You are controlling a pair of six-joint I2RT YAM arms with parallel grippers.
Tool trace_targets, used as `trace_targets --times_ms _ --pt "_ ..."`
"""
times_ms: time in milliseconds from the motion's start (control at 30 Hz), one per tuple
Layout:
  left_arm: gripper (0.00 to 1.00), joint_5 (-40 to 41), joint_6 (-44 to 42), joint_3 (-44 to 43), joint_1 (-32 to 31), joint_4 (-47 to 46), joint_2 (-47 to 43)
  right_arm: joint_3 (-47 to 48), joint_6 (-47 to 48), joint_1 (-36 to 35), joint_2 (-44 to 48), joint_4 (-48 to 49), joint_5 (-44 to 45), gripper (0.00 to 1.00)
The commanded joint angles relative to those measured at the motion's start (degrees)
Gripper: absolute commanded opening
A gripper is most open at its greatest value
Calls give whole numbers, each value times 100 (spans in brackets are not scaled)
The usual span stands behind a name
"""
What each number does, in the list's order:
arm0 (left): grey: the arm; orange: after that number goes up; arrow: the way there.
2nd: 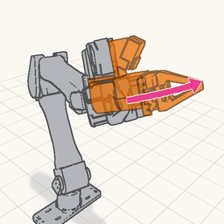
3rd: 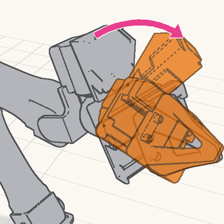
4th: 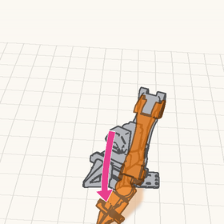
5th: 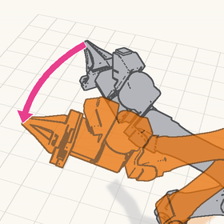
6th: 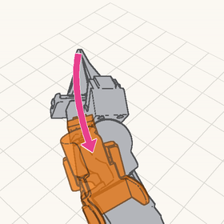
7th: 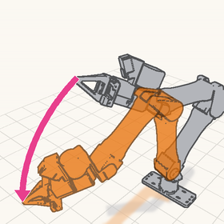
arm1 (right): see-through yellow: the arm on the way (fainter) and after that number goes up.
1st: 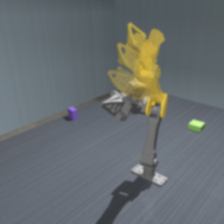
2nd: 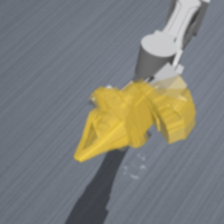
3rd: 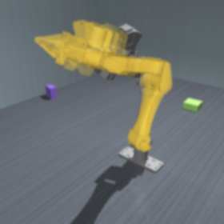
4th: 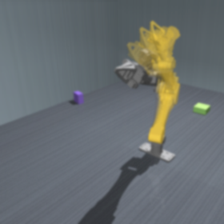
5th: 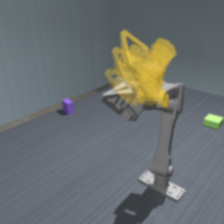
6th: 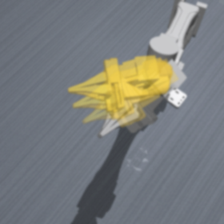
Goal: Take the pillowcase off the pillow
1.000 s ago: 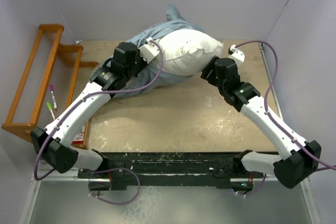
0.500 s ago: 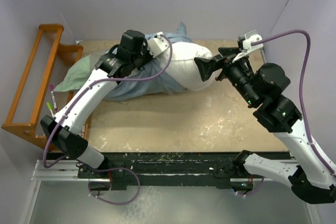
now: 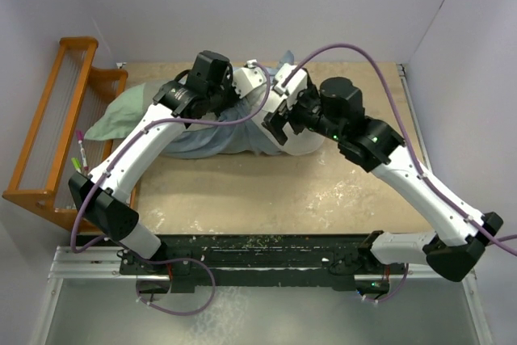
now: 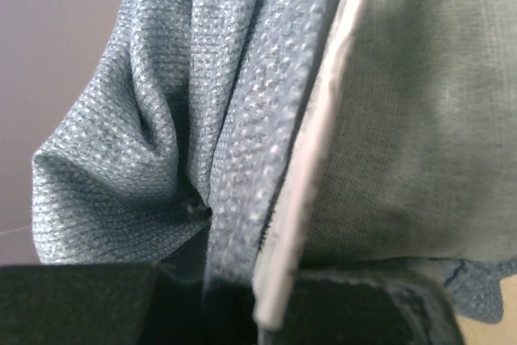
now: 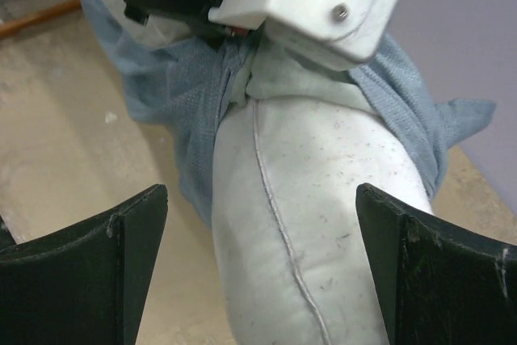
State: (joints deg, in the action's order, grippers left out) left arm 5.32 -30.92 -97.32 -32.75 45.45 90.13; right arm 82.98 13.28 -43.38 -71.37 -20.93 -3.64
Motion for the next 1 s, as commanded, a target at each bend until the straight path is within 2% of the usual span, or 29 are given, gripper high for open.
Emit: trace_targets --times_ms 0,267,467,533,567,633,667,700,733,833,900,967 --pt "0 -464 326 -188 15 -625 -490 -123 547 76 136 249 -174 100" --pt "0 -886 263 -129 19 -368 -844 -484 814 615 -183 249 -173 99" --pt "0 -1015 187 -118 15 -363 -1037 -584 908 645 -534 36 -193 95" --pt "0 -1007 199 -163 15 -387 -1075 -675 891 641 -635 76 -208 83" --pt "0 -1002 213 -202 15 -384 -1083 -722 705 643 -636 116 -215 72" --pt "1 -998 211 -344 19 -320 -1094 -851 143 705 -504 559 243 34" --pt "5 -998 203 -431 27 -259 -1104 -912 -94 796 -383 832 419 12" --pt "11 -1009 182 -527 25 -192 -1120 -937 -403 933 -249 1096 538 0" --pt "20 -1041 148 -585 28 -107 -1145 -939 -697 1096 -125 1310 615 0" --pt "56 -1211 35 -681 24 276 -1286 -717 -1194 1384 106 1660 633 0" --pt "67 -1279 -70 -702 23 577 -1395 -416 -1379 1459 92 1660 748 0" --pt "71 -1279 -247 -679 26 920 -1488 -51 -1527 1508 19 1582 832 0"
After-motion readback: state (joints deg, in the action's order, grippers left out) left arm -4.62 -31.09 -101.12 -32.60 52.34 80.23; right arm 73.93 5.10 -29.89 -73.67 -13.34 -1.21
